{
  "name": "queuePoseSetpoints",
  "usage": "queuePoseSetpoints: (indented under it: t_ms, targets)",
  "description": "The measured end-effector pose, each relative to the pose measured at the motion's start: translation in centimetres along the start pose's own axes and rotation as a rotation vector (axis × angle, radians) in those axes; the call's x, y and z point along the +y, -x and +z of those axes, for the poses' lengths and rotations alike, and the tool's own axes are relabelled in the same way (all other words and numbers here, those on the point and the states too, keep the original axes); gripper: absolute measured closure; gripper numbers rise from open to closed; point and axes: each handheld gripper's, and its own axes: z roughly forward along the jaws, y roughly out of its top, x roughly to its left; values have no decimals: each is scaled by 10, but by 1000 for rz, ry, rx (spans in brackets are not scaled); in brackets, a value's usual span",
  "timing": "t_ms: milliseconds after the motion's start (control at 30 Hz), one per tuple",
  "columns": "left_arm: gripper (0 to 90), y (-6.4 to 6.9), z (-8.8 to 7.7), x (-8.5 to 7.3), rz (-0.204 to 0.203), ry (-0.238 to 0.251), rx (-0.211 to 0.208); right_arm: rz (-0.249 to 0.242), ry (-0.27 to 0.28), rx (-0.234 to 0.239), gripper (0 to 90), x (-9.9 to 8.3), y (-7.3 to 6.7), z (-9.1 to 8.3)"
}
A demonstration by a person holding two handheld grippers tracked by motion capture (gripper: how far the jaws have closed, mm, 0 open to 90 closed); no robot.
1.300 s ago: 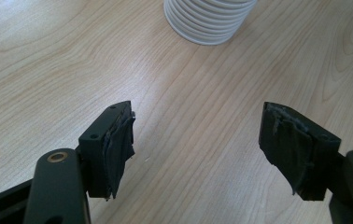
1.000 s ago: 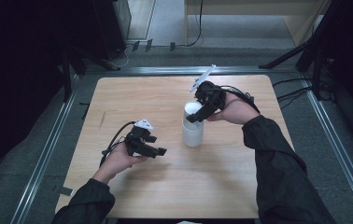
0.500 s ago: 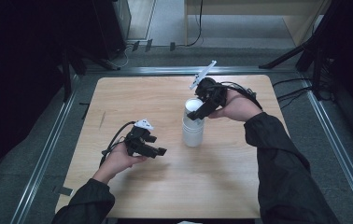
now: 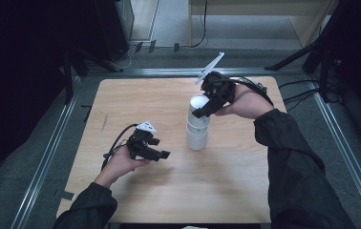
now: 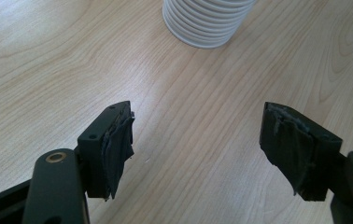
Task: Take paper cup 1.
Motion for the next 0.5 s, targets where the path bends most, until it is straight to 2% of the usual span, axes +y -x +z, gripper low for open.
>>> queuePoseSetpoints:
  t_ms: [300, 500]
  targets:
    - [244, 1, -1, 0, 14, 5, -8, -10, 23, -13, 341, 8, -9, -30]
    - [241, 1, -2, 0, 6, 14, -15, -6, 37, -7, 343, 7, -22, -48]
